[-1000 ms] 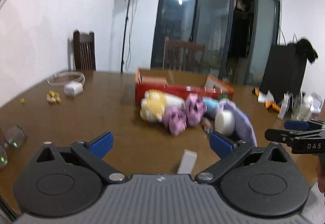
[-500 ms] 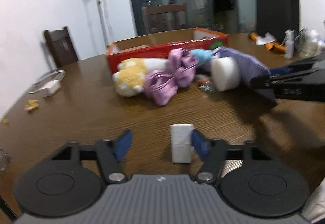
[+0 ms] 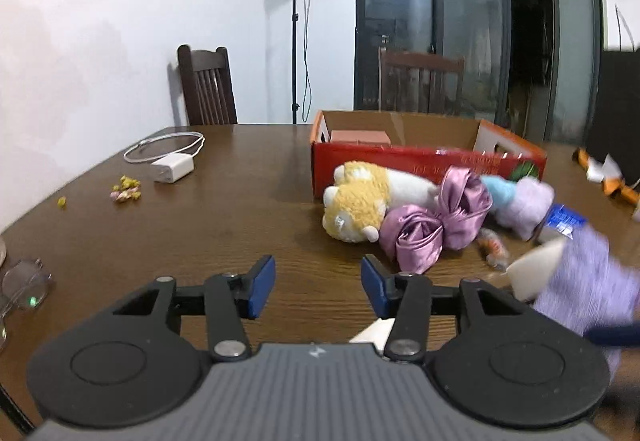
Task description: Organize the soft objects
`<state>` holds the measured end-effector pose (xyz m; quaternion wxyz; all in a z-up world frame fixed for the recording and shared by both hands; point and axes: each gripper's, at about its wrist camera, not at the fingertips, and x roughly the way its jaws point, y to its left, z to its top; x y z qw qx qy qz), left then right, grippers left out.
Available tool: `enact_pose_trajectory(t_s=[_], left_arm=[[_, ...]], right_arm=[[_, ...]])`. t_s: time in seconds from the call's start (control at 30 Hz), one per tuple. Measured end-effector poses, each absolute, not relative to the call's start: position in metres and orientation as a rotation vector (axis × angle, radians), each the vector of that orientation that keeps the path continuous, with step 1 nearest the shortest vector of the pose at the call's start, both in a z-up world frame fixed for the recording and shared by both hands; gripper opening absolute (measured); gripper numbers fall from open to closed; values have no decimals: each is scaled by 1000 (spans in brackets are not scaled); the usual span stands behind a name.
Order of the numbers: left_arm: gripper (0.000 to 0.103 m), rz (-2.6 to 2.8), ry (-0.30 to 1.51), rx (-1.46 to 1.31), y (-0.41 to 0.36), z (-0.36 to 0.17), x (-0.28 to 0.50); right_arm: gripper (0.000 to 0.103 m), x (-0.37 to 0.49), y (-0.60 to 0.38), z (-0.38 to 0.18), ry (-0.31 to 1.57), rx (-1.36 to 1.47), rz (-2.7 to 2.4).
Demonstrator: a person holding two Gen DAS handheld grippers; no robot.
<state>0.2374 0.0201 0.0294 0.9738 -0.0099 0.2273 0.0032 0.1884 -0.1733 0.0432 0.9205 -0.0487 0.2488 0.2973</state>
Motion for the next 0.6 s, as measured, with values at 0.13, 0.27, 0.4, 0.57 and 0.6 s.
enact_pose_trajectory(t_s=[0.13,0.27,0.4,0.57,0.6], left_arm=[[68,-152,505,-117,18,35,219],[76,-334,553,-98,-11,31,206],[76,-412,589,-18,-36,20,198],[72,-429,619,-22,-32,13,192],[67,-431,623,-27,-30,11,190]], right_arm=[[48,215,-222,50,493,40,470],[51,247,-256,28,613,148,354],[53,235,-261,14,647,234,396],[54,212,-262,10,638,228,374],[54,206,-262,10,641,223,368]])
